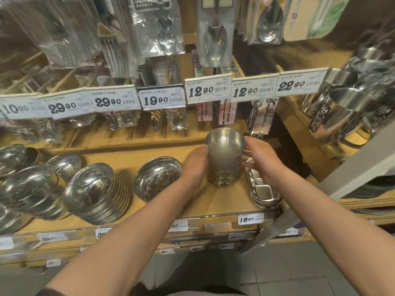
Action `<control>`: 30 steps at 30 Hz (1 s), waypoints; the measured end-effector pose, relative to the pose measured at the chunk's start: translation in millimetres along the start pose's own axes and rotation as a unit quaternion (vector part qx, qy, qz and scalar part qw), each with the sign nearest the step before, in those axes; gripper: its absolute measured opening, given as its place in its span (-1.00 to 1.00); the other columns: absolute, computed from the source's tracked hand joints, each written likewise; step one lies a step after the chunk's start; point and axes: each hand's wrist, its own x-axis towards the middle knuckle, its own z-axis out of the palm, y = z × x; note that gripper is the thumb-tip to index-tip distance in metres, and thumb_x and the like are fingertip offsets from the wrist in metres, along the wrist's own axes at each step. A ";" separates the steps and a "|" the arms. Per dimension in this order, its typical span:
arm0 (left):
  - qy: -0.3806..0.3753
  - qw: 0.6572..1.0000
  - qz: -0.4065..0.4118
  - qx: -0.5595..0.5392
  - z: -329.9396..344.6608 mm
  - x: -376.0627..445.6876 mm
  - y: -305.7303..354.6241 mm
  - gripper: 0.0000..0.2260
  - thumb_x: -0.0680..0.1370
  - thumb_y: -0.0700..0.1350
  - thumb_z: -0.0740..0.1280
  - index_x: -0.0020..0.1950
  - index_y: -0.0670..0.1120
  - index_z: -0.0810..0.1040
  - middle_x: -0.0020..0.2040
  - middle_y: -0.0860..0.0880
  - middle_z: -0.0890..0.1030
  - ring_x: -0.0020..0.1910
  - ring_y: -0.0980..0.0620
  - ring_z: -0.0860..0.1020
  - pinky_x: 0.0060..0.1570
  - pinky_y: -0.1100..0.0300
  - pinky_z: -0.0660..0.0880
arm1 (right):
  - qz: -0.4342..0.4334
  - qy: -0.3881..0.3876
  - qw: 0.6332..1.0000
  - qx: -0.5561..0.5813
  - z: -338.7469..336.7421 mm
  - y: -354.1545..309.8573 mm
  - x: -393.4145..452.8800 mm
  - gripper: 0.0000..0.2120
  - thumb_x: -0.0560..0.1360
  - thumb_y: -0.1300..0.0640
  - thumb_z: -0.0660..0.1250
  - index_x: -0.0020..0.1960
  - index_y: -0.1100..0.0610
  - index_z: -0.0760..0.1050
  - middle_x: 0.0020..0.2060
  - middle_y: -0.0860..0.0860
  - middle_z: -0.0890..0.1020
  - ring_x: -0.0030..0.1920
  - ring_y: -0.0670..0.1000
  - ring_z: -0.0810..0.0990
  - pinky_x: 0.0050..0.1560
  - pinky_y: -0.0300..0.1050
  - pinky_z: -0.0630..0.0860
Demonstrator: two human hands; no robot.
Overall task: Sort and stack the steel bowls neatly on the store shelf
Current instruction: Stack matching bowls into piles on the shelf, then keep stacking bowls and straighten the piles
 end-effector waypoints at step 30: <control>-0.063 0.986 -0.112 -0.107 0.0 20.9 1.8 -0.68 0.70 0.15 0.03 0.20 0.06 0.51 0.24 -0.04 0.51 0.22 -0.04 0.46 0.17 -0.03 0.50 | 0.057 -0.056 0.996 0.030 -2.0 20.0 9.5 -0.62 0.63 -0.26 0.15 0.36 -0.14 0.43 0.34 0.01 0.48 0.34 0.09 0.46 0.16 0.10 0.59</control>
